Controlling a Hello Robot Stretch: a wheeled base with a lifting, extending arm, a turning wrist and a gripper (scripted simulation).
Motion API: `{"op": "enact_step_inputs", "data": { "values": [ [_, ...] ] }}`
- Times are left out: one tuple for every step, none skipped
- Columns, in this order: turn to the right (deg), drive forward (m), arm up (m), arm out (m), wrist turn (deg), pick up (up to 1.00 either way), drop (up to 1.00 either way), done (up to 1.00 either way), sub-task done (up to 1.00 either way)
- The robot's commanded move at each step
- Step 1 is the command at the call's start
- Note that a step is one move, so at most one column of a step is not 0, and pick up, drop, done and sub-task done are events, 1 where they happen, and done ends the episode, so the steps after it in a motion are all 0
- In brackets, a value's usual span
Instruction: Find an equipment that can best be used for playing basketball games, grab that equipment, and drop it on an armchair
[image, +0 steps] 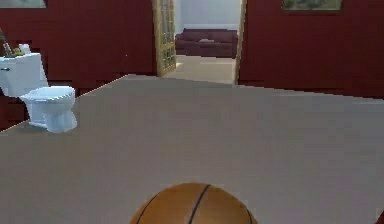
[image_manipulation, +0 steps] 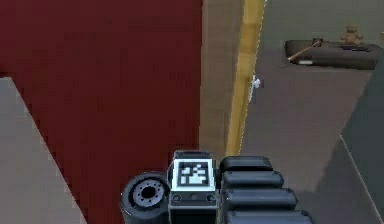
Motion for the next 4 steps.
{"op": "enact_step_inputs", "data": {
  "values": [
    [6.0,0.0,0.0,0.0,0.0,0.0,0.0,0.0,0.0],
    [0.0,1.0,0.0,0.0,0.0,0.0,0.0,0.0,0.0],
    [0.0,1.0,0.0,0.0,0.0,0.0,0.0,0.0,0.0],
    [0.0,1.0,0.0,0.0,0.0,0.0,0.0,0.0,0.0]
  ]
}}
